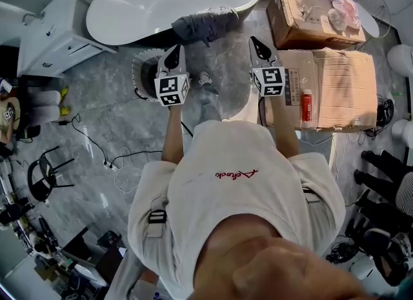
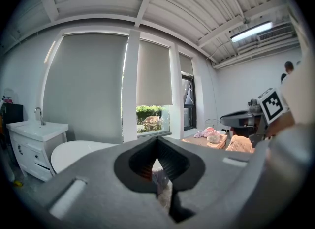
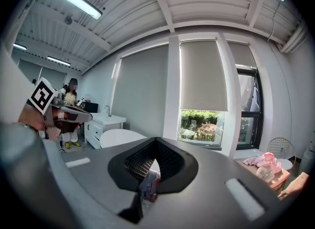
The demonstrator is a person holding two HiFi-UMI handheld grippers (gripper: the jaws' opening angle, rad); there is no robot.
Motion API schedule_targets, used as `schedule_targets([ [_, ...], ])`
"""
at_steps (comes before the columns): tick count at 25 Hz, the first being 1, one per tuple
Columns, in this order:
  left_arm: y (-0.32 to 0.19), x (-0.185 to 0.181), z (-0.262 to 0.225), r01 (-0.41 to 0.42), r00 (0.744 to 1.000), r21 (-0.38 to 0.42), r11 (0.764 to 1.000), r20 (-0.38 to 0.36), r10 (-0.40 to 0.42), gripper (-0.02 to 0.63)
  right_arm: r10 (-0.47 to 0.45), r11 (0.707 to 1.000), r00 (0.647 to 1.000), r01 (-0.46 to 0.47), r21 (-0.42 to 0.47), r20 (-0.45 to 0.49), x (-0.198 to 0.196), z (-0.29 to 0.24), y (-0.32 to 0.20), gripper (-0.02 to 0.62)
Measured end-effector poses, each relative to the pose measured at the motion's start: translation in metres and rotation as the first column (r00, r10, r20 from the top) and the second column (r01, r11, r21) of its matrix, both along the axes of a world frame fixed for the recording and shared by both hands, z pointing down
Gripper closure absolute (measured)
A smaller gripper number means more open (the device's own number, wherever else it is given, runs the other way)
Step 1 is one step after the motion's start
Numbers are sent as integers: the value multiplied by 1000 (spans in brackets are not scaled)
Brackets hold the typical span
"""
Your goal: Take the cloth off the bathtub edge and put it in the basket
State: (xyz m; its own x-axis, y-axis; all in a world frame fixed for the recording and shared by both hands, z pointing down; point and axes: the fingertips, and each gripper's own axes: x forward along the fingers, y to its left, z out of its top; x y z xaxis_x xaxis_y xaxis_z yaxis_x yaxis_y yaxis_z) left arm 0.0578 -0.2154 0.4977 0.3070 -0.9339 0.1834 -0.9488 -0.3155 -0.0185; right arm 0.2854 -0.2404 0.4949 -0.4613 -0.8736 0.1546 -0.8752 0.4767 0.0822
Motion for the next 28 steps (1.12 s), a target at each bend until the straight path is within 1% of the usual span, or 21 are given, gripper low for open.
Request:
schedule_targets([
  [6, -34, -12, 13, 7, 1000, -2, 1000, -20, -7, 606, 8, 1000, 1000, -8, 1, -17, -5, 7, -32, 588],
  [11, -76, -14, 17, -9, 999, -10, 1000, -31, 9, 606, 7, 1000, 999, -7, -2, -36, -12, 8, -70, 589],
  [18, -148, -23, 13, -26, 999, -16, 1000, -42, 25, 606, 23, 1000, 999, -24, -13, -44, -18, 2, -136, 589],
  [22, -191, -25, 4, -39, 999, -12, 999, -37, 38, 606, 37, 999, 998, -38, -11, -41, -19, -4, -179, 589],
  [28, -257, -44, -3, -36, 999, -12, 999, -23, 36, 606, 48, 999, 999, -48, -3, -22, -32, -12, -246, 588],
])
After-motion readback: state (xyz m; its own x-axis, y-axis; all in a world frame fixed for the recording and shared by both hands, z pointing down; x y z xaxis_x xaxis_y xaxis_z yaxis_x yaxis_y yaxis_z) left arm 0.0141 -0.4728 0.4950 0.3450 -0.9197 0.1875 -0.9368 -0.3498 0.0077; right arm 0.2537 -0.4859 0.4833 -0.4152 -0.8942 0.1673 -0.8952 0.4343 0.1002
